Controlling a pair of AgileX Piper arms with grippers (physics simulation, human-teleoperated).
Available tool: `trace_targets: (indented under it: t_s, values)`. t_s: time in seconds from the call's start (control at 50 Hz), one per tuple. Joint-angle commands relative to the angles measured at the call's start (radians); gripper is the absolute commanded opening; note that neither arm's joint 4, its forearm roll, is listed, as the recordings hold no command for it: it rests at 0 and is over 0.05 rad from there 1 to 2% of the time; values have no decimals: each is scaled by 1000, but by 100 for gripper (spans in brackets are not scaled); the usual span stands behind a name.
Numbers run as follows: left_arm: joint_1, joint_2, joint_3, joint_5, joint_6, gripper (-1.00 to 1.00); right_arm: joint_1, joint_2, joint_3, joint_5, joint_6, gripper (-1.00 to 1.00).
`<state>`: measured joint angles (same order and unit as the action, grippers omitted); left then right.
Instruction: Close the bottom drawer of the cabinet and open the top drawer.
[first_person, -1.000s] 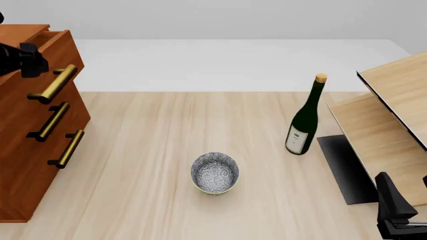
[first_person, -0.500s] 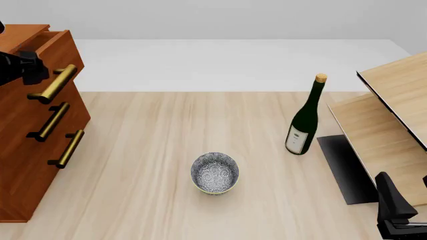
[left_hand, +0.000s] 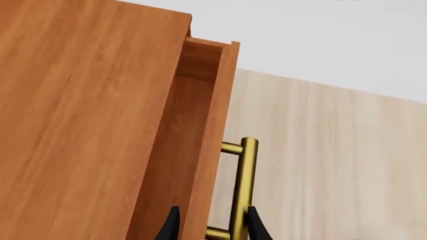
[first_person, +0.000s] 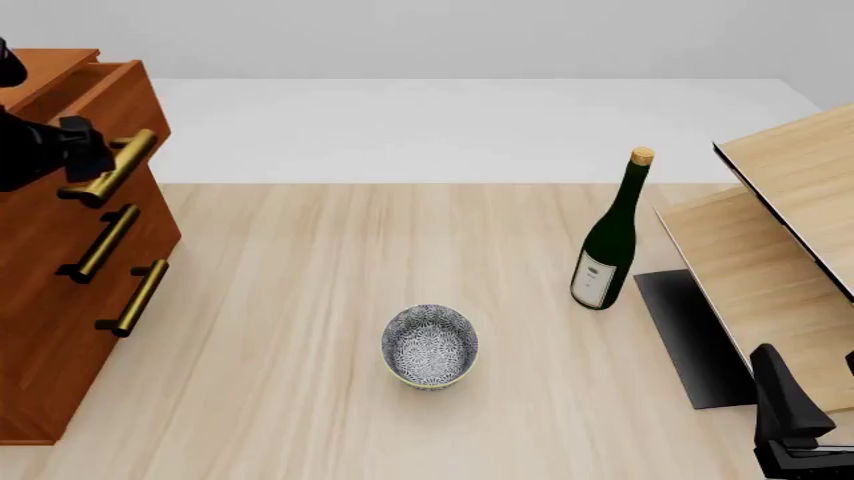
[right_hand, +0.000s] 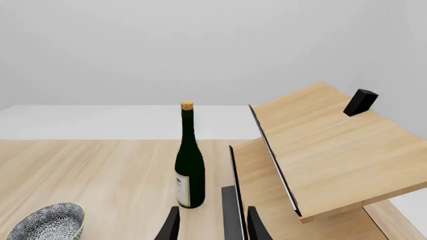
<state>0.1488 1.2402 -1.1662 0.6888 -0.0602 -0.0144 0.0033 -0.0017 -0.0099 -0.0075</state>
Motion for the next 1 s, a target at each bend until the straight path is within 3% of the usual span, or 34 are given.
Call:
trace_targets:
  t_s: [0.02, 1.0]
  values:
    - [-29, 0, 14, -1, -34, 100, 0, 0, 0, 0, 0, 100]
    - [-163, 29, 36, -30, -97, 100, 0, 0, 0, 1, 3, 100]
